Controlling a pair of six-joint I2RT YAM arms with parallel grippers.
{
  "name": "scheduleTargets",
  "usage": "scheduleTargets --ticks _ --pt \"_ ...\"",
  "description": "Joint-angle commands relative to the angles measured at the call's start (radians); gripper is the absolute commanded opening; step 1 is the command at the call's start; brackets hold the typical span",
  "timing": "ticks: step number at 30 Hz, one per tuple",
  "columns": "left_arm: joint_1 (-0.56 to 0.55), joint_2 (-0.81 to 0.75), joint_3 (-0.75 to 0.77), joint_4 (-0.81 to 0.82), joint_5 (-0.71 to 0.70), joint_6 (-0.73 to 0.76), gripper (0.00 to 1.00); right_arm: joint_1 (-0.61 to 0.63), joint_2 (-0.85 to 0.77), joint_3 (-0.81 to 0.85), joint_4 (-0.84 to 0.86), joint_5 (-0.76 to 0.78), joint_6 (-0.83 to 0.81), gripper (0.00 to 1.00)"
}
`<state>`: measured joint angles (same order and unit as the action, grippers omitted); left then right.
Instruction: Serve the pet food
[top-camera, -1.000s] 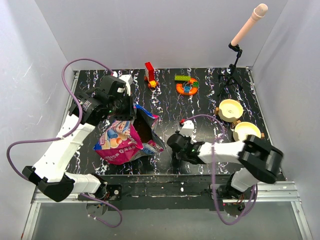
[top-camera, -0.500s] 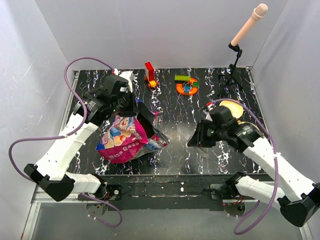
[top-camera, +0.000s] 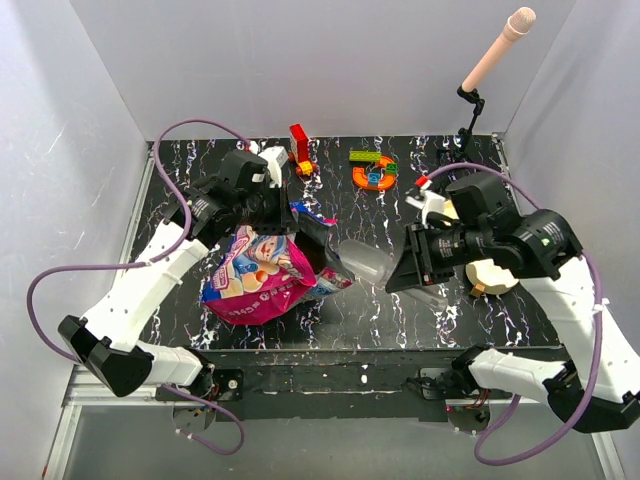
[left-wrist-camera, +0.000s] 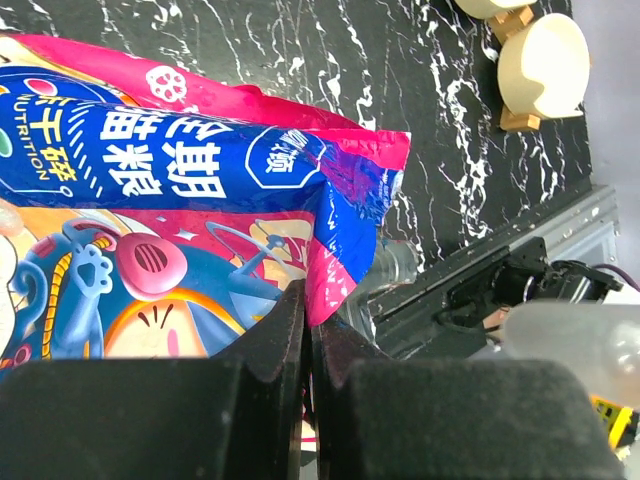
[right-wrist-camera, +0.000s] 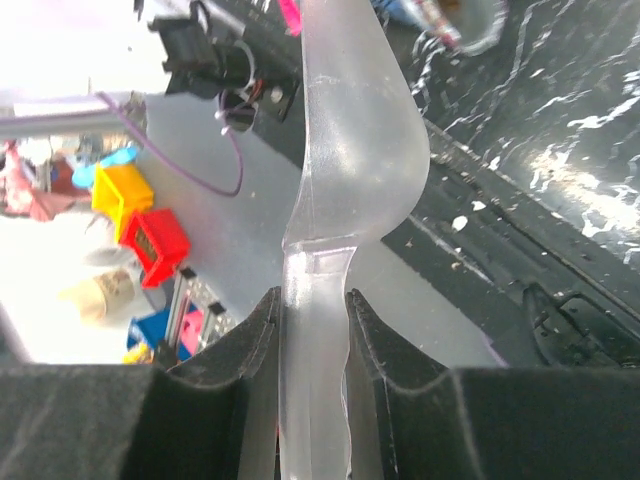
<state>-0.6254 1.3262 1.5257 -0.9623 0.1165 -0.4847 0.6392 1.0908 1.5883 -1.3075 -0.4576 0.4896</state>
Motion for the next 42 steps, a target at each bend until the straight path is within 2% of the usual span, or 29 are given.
scheduleTargets --ticks 1,5,10,13,17,20,23,25,27,30,34,38,42 --pt "0.003 -0.005 0.033 0.139 0.169 -0.002 0.00 0.056 0.086 0.038 0.042 -0.131 -0.003 0.01" --pt "0.006 -0.013 0.056 0.126 0.180 0.005 0.00 0.094 0.223 0.062 0.118 -0.159 0.003 0.01" --pt "0.003 0.001 0.090 0.096 0.236 -0.018 0.00 0.096 0.432 0.162 0.208 -0.092 0.065 0.01" --pt "0.003 -0.022 0.053 0.150 0.249 -0.098 0.00 0.094 0.594 0.251 0.197 -0.050 0.089 0.01" --pt "0.004 -0.080 -0.063 0.302 0.203 -0.266 0.00 0.094 0.704 0.369 0.116 0.028 0.064 0.01" --pt "0.004 -0.100 -0.142 0.421 0.198 -0.369 0.00 0.096 0.702 0.262 0.210 -0.079 0.046 0.01" --pt "0.003 -0.099 -0.150 0.395 0.164 -0.385 0.00 0.094 0.696 0.175 0.298 -0.145 0.058 0.01" --pt "0.004 -0.111 -0.150 0.356 0.131 -0.368 0.00 0.094 0.672 0.070 0.397 -0.130 0.079 0.01" --pt "0.004 -0.128 -0.159 0.346 0.114 -0.353 0.00 0.103 0.684 0.055 0.368 -0.022 0.051 0.01" --pt "0.003 -0.130 -0.159 0.335 0.120 -0.345 0.00 0.132 0.698 0.090 0.176 0.300 -0.052 0.01" --pt "0.003 -0.076 -0.141 0.294 0.159 -0.359 0.00 0.137 0.690 0.039 0.061 0.428 -0.080 0.01" --pt "0.003 -0.022 -0.105 0.274 0.180 -0.353 0.00 0.169 0.719 -0.048 0.164 0.355 -0.080 0.01" --pt "0.003 0.001 -0.128 0.297 0.146 -0.390 0.00 0.203 0.993 0.163 0.347 0.084 -0.083 0.01"
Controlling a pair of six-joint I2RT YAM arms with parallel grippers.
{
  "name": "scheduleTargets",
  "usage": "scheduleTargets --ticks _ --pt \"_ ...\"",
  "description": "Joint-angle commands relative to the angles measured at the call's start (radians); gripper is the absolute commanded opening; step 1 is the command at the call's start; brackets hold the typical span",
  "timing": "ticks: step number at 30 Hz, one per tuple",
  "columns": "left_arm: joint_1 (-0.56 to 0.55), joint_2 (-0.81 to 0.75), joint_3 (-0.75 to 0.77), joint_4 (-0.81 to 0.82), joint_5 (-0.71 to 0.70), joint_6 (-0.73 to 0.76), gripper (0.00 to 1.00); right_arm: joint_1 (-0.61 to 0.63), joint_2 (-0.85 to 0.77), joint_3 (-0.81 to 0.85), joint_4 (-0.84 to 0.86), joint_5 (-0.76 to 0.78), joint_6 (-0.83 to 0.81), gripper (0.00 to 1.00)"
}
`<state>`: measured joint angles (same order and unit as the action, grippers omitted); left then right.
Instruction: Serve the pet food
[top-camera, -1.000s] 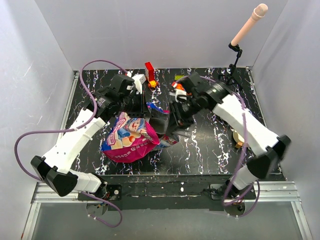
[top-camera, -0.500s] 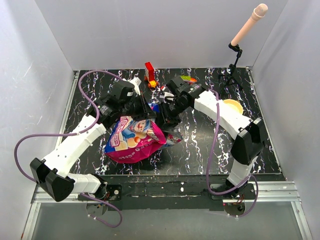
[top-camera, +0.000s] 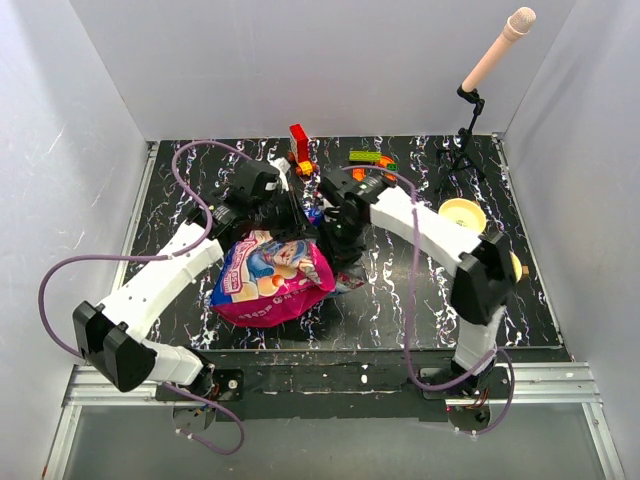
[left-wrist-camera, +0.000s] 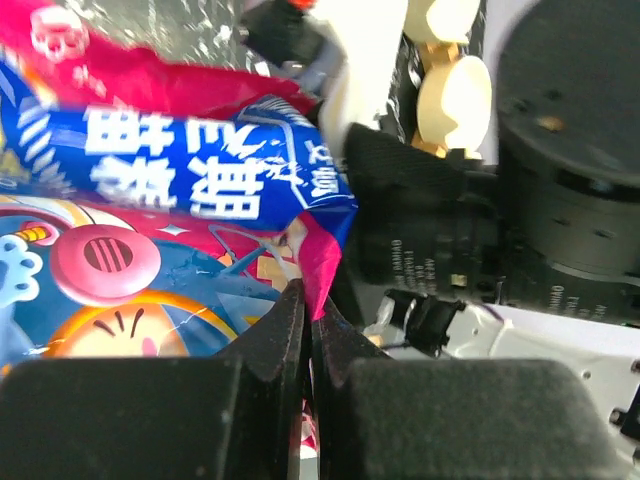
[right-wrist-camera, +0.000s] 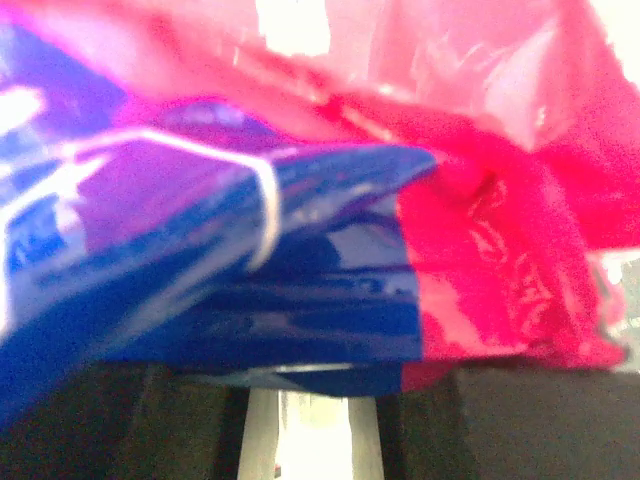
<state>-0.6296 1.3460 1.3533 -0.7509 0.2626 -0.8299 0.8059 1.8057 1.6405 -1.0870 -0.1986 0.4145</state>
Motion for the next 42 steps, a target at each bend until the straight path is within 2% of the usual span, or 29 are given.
scheduleTargets --ticks 1,3,6,11,14,17,19,25,29,33,36,38,40,42 --pt "0.007 -0.012 0.037 0.087 -0.003 -0.057 0.00 0.041 0.359 0.170 0.172 -0.235 0.004 0.01" --pt "0.007 0.005 0.027 0.085 -0.011 -0.064 0.00 0.064 0.479 0.315 0.203 -0.307 0.006 0.01" --pt "-0.001 0.047 0.041 0.074 -0.019 -0.054 0.00 0.107 0.521 0.383 0.344 -0.418 0.029 0.01" --pt "-0.005 0.076 0.105 0.007 -0.066 0.020 0.00 0.107 0.451 0.152 0.882 -0.663 0.252 0.01" --pt "-0.005 0.064 0.125 -0.033 -0.071 0.054 0.00 0.095 0.449 0.072 1.209 -0.787 0.433 0.01" --pt "-0.005 0.025 0.136 -0.073 -0.098 0.074 0.00 0.092 0.429 0.059 1.356 -0.855 0.527 0.01" --pt "-0.005 -0.008 0.145 -0.100 -0.134 0.107 0.00 0.079 0.361 -0.031 1.499 -0.880 0.619 0.01" --pt "-0.004 -0.062 0.194 -0.134 -0.160 0.206 0.00 -0.003 0.132 -0.339 1.671 -0.901 0.736 0.01" --pt "-0.002 -0.033 0.262 -0.096 -0.148 0.227 0.00 -0.053 -0.004 -0.534 1.653 -0.894 0.744 0.01" --pt "-0.004 0.033 0.397 -0.146 -0.154 0.262 0.00 -0.073 -0.123 -0.521 1.249 -0.826 0.525 0.01" --pt "-0.004 0.022 0.425 -0.174 -0.174 0.281 0.00 -0.094 -0.207 -0.542 1.129 -0.783 0.495 0.01" --pt "-0.004 -0.008 0.396 -0.188 -0.184 0.288 0.00 -0.103 -0.242 -0.506 0.941 -0.701 0.431 0.01" --pt "-0.004 -0.042 0.344 -0.188 -0.175 0.272 0.00 -0.084 -0.218 -0.379 0.722 -0.645 0.360 0.01" --pt "-0.004 -0.071 0.273 -0.148 -0.136 0.223 0.00 -0.047 -0.168 -0.268 0.607 -0.593 0.319 0.01"
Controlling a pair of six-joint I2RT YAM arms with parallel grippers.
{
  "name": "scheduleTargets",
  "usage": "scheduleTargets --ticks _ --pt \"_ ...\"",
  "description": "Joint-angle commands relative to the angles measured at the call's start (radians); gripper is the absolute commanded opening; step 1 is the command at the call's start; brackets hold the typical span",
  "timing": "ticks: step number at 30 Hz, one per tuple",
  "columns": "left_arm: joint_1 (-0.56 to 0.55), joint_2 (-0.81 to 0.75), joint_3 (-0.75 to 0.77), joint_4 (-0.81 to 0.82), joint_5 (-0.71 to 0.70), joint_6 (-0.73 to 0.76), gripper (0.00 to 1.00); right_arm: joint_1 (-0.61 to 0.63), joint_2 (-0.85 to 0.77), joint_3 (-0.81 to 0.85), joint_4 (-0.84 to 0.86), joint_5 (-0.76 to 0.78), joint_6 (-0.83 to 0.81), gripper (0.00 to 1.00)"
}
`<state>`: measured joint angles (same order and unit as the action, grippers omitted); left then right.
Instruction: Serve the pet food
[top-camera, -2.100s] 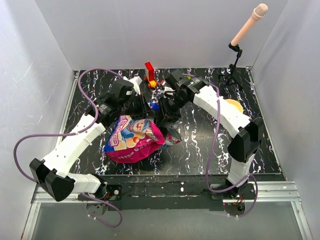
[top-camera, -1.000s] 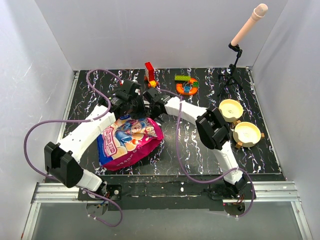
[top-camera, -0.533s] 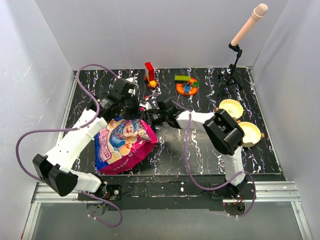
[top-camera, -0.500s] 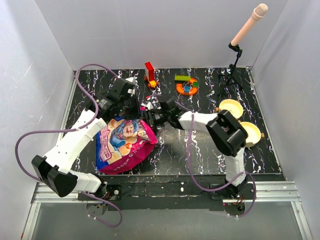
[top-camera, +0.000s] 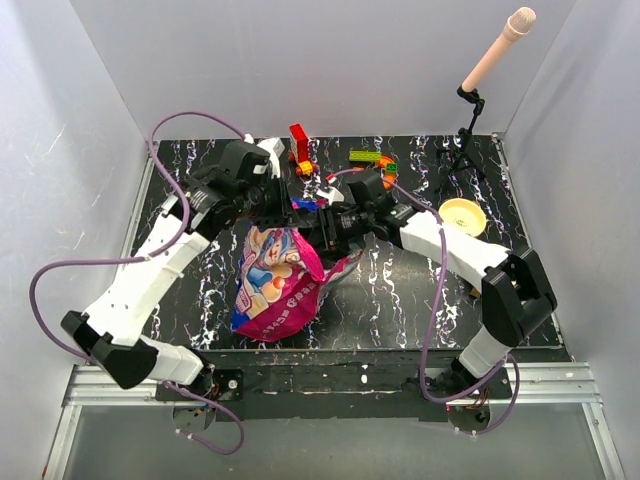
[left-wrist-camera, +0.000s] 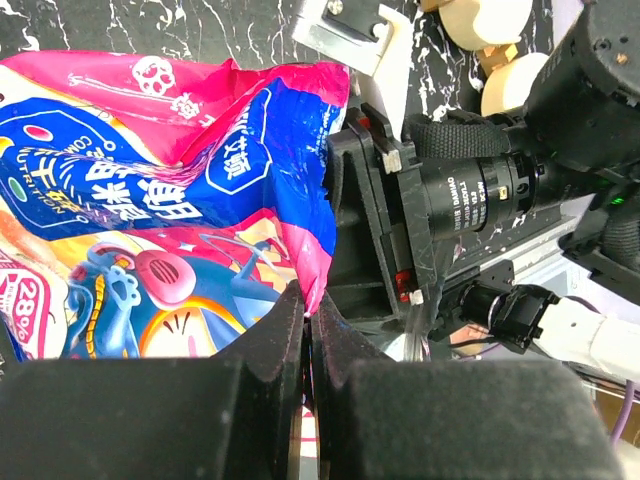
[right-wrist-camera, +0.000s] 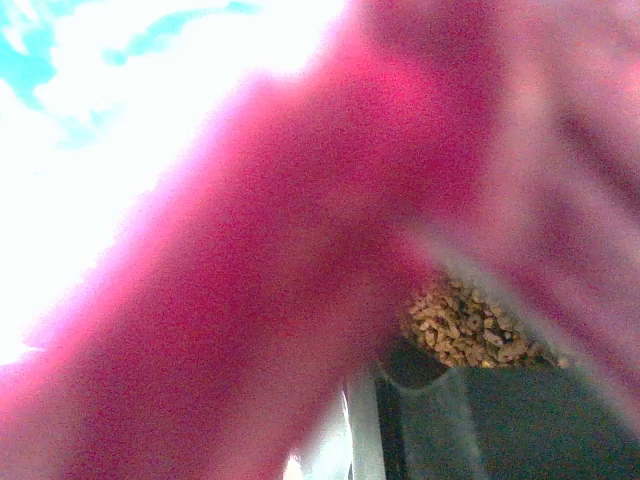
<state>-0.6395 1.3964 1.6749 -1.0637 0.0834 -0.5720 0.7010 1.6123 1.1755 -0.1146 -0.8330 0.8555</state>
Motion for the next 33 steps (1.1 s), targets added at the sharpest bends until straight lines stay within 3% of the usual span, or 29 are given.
scheduleTargets --ticks 1,3,7,13,19,27,31,33 --pt "0.006 -0.134 -0.087 0.198 0.058 -0.076 0.00 0.077 0.044 0.249 -0.420 0.058 -0.139 0.01" --pt "0.006 -0.160 -0.138 0.258 0.058 -0.130 0.00 0.098 0.019 0.323 -0.499 0.101 -0.190 0.01" --pt "0.006 -0.166 -0.139 0.240 0.003 -0.111 0.00 0.002 -0.121 0.247 -0.551 0.046 -0.196 0.01" --pt "0.006 -0.157 -0.119 0.191 -0.023 -0.054 0.00 -0.021 -0.081 0.344 -0.686 -0.049 -0.243 0.01" --pt "0.006 -0.177 -0.141 0.215 -0.019 -0.065 0.00 -0.075 -0.161 0.124 -0.404 -0.164 -0.144 0.01" --pt "0.006 -0.211 -0.133 0.179 -0.039 -0.037 0.00 -0.195 -0.252 -0.008 -0.338 -0.221 -0.133 0.01" --pt "0.006 -0.218 -0.142 0.194 -0.039 -0.049 0.00 -0.222 -0.273 0.006 -0.485 -0.221 -0.228 0.01" --pt "0.008 -0.218 -0.138 0.197 -0.037 -0.052 0.00 -0.232 -0.314 -0.023 -0.461 -0.216 -0.179 0.01"
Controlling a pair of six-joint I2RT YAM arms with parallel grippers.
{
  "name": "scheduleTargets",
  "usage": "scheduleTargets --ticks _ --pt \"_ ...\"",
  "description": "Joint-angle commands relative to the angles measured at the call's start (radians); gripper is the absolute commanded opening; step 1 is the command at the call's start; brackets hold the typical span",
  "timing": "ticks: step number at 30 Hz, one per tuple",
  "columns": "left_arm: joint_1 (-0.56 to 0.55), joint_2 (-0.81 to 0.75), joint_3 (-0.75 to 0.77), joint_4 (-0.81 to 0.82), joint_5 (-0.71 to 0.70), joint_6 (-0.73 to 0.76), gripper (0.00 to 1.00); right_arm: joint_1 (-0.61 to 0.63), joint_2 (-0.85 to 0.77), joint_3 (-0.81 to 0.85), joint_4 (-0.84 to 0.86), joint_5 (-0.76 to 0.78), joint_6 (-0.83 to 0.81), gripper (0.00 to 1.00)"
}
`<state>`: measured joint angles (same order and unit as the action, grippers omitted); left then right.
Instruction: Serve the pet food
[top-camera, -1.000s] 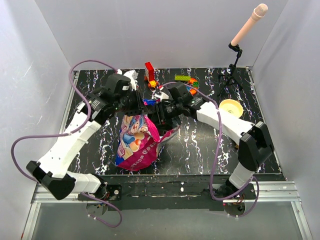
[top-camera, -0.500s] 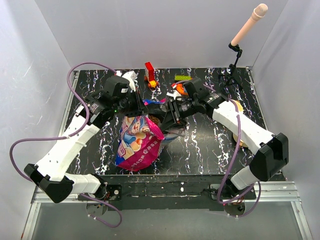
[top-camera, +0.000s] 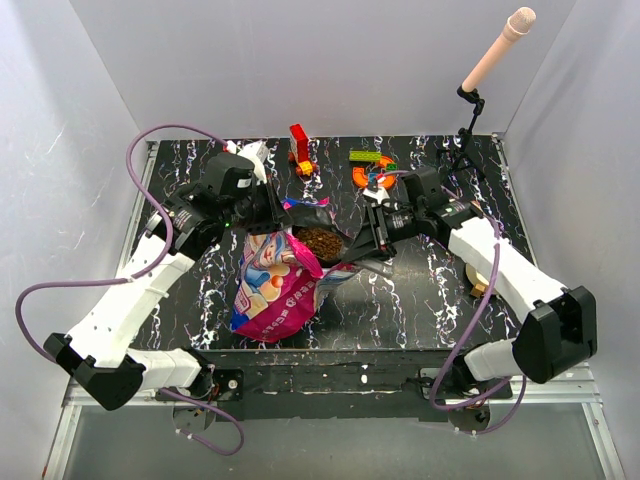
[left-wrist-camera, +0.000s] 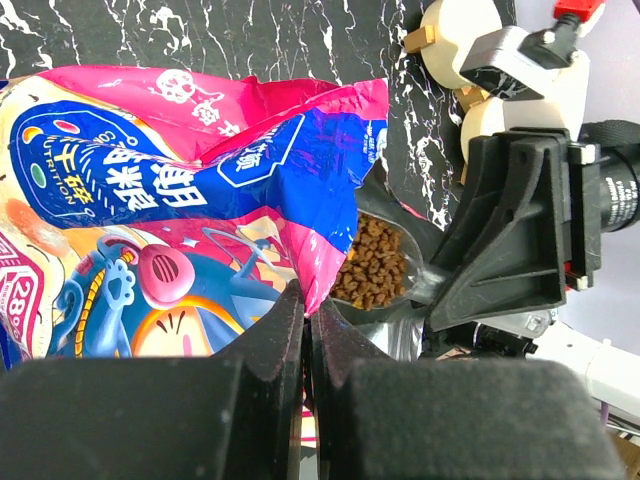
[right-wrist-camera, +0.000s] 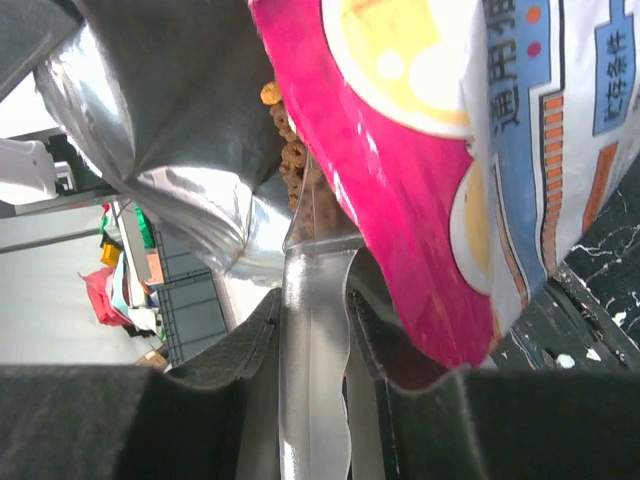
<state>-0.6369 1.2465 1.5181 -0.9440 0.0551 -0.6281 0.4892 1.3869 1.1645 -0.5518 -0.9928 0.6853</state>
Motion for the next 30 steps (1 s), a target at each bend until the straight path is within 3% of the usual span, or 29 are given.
scheduleTargets --ticks 1,2,4,6,8,11,13,15,18,19,21,22,23,24,26,27,28,30 --pt "0.003 -0.067 0.019 0.076 -0.009 0.004 0.00 -0.011 -0.106 -0.037 0.066 -0.056 0.056 0.01" --pt "0.003 -0.068 0.020 0.076 -0.011 0.002 0.00 0.009 -0.107 -0.069 0.164 -0.044 0.133 0.01" --pt "0.003 -0.065 0.019 0.076 -0.017 0.002 0.00 0.023 -0.039 -0.037 0.181 -0.062 0.134 0.01" --pt "0.005 -0.062 0.027 0.076 -0.020 0.005 0.00 0.025 -0.037 0.076 -0.050 -0.028 0.004 0.01" --pt "0.005 -0.061 0.027 0.080 -0.020 -0.001 0.00 0.023 -0.103 0.078 -0.112 0.038 -0.020 0.01" --pt "0.003 -0.067 0.008 0.096 -0.011 -0.008 0.00 0.025 -0.027 -0.017 0.156 -0.047 0.144 0.01" --pt "0.003 -0.062 0.011 0.093 -0.009 -0.012 0.00 0.040 0.023 0.046 0.045 -0.047 0.065 0.01" --pt "0.005 -0.064 0.019 0.091 -0.011 -0.012 0.00 0.037 -0.041 0.043 -0.030 -0.026 0.016 0.01" --pt "0.003 -0.065 0.008 0.091 -0.012 -0.007 0.00 0.028 -0.065 -0.046 0.250 -0.036 0.227 0.01" --pt "0.003 -0.064 0.008 0.091 -0.008 -0.007 0.00 0.037 -0.005 -0.008 0.222 -0.061 0.240 0.01" --pt "0.003 -0.058 0.016 0.090 -0.005 -0.010 0.00 0.058 0.031 0.119 -0.068 -0.003 0.044 0.01" --pt "0.003 -0.061 0.016 0.093 -0.005 -0.010 0.00 0.058 -0.004 0.115 -0.127 0.006 -0.017 0.01" --pt "0.003 -0.065 0.007 0.096 -0.008 -0.009 0.00 0.046 -0.065 0.065 -0.103 0.023 0.005 0.01" --pt "0.003 -0.070 0.001 0.096 -0.014 -0.010 0.00 0.031 -0.109 0.000 0.027 0.022 0.099 0.01" --pt "0.003 -0.071 -0.009 0.100 -0.017 -0.007 0.00 0.022 -0.045 -0.046 0.255 -0.048 0.261 0.01" --pt "0.005 -0.068 -0.006 0.099 -0.014 -0.010 0.00 0.032 0.012 0.010 0.201 -0.067 0.202 0.01" --pt "0.005 -0.061 0.002 0.100 -0.009 -0.012 0.00 0.043 0.044 0.088 0.040 -0.029 0.086 0.01" --pt "0.003 -0.056 0.013 0.105 0.000 -0.005 0.00 0.042 -0.004 0.098 -0.104 -0.015 -0.009 0.01"
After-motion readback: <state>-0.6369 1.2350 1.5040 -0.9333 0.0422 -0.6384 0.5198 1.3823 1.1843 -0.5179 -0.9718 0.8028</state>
